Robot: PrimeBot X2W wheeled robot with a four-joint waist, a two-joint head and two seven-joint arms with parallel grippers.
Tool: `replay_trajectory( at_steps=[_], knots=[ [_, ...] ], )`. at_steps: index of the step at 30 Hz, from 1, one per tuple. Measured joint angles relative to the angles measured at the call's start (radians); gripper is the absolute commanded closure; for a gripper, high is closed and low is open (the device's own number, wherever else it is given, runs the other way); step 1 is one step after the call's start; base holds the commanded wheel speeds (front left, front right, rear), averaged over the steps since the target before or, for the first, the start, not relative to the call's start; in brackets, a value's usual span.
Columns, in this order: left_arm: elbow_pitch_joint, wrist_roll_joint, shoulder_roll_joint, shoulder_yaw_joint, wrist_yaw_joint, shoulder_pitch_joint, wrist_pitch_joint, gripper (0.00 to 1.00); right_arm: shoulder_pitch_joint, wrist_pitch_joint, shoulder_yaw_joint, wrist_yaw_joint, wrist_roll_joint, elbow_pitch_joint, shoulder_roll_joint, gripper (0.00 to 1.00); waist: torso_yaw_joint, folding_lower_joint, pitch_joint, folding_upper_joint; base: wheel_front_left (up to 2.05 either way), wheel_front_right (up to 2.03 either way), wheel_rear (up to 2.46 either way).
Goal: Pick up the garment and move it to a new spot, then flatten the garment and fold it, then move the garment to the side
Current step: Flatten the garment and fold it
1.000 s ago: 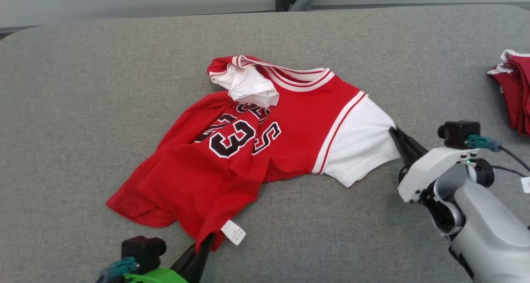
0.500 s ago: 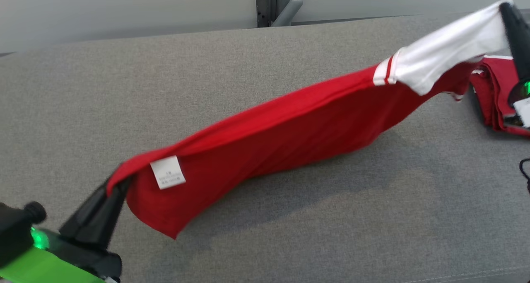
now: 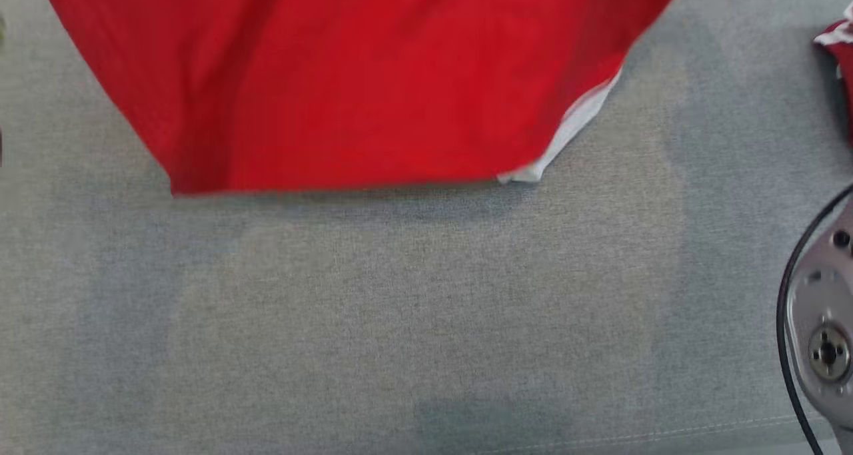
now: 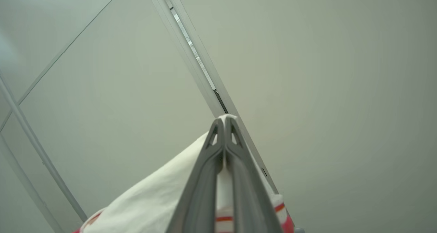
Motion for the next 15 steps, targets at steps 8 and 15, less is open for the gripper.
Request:
replay_trajectory(
  at_steps=[8,15],
  knots=[
    [0.505,0.25,-0.143,-0.091,0.005,-0.535,-0.386,1.0,-0.415,-0.252,-0.037,0.0,-0.201,0.312,0.074,1.0,-0.002,0.0001,0.178,0.0,0.0,0.0,0.0],
    [0.815,0.356,-0.174,-0.133,0.002,-0.664,-0.732,1.0,-0.472,-0.416,0.139,0.0,-0.172,0.439,0.078,1.0,-0.019,0.0002,0.307,0.0,0.0,0.0,0.0]
  ],
)
